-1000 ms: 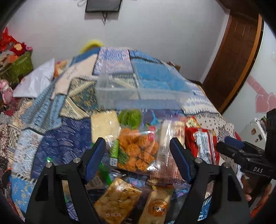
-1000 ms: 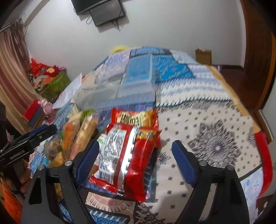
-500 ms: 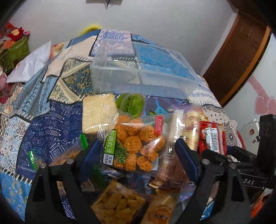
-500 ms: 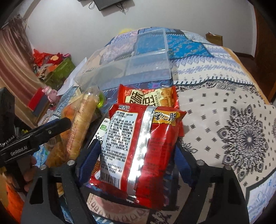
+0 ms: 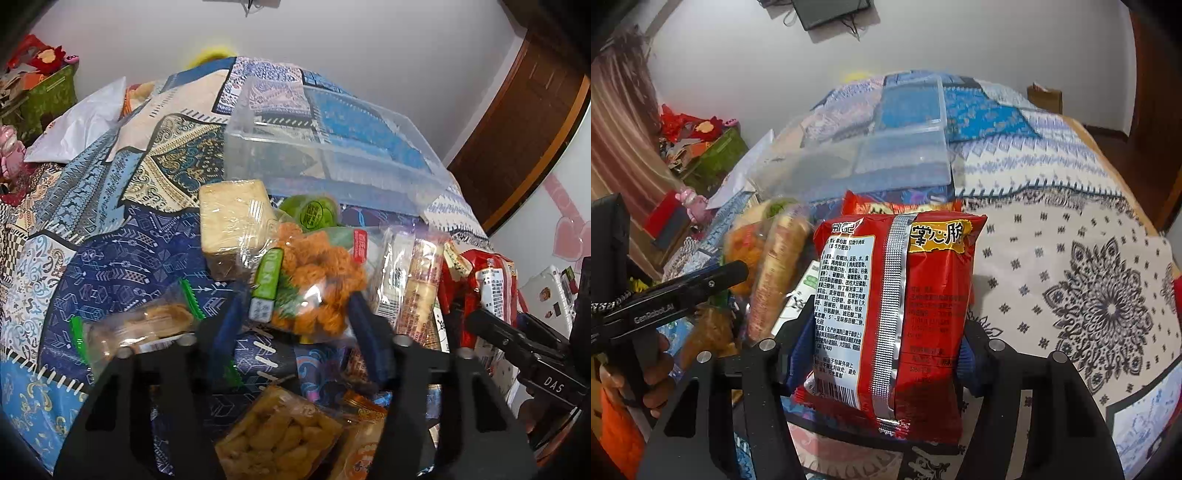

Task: Organize snacks
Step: 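Grasp the clear cracker bag with the left gripper while the right gripper holds the sausage bag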

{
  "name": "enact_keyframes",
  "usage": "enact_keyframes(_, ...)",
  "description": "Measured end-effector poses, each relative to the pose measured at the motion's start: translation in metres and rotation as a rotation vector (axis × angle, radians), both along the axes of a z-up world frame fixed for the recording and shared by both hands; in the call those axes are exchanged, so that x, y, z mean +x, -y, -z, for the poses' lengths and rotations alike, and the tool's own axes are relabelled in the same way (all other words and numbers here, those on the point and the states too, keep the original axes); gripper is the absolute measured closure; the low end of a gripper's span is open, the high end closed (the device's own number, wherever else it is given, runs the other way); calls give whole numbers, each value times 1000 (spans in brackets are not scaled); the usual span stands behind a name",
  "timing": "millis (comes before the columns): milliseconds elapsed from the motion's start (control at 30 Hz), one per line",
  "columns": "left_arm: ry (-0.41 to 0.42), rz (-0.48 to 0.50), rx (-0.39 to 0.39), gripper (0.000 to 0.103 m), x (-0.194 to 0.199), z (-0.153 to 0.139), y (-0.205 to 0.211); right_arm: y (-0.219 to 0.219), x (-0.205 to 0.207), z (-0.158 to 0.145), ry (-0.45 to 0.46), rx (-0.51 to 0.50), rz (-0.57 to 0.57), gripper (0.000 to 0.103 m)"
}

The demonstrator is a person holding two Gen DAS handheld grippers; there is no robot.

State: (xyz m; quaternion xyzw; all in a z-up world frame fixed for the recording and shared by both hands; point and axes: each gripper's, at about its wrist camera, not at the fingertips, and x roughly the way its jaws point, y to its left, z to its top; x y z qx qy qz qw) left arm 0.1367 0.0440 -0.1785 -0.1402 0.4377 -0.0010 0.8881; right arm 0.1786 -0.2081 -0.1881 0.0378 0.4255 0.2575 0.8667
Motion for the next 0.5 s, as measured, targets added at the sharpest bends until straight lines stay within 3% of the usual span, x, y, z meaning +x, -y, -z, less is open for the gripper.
enact_keyframes(33, 3, -2, -1, 59, -1, -2, -2, 1, 0, -1, 5, 0, 2, 43)
enact_keyframes(100, 9, -4, -3, 81, -3, -6, -6, 1, -1, -6, 17, 4, 3, 43)
enact_keyframes(167, 7, 8, -17, 96, -5, -8, -7, 2, -1, -10, 27, 7, 9, 43)
enact_keyframes(300, 11, 3, 10, 96, -9, -13, -8, 2, -2, -16, 43, 11, 15, 43)
enact_keyframes(333, 9, -15, 23, 92, -10, -14, -9, 2, -2, -17, 46, 11, 16, 43)
enact_keyframes(367, 5, -21, 26, 78, -9, -15, -11, 3, -2, -18, 50, 12, 15, 43)
enact_keyframes(400, -2, -26, 21, 53, -8, -15, -15, 3, -3, -20, 53, 12, 13, 43)
enact_keyframes(467, 7, -25, -8, 29, -5, -14, -21, 2, -3, -22, 62, 8, 10, 43)
enact_keyframes(500, 9, -21, -14, 29, -3, -13, -23, 2, -3, -23, 66, 8, 8, 43)
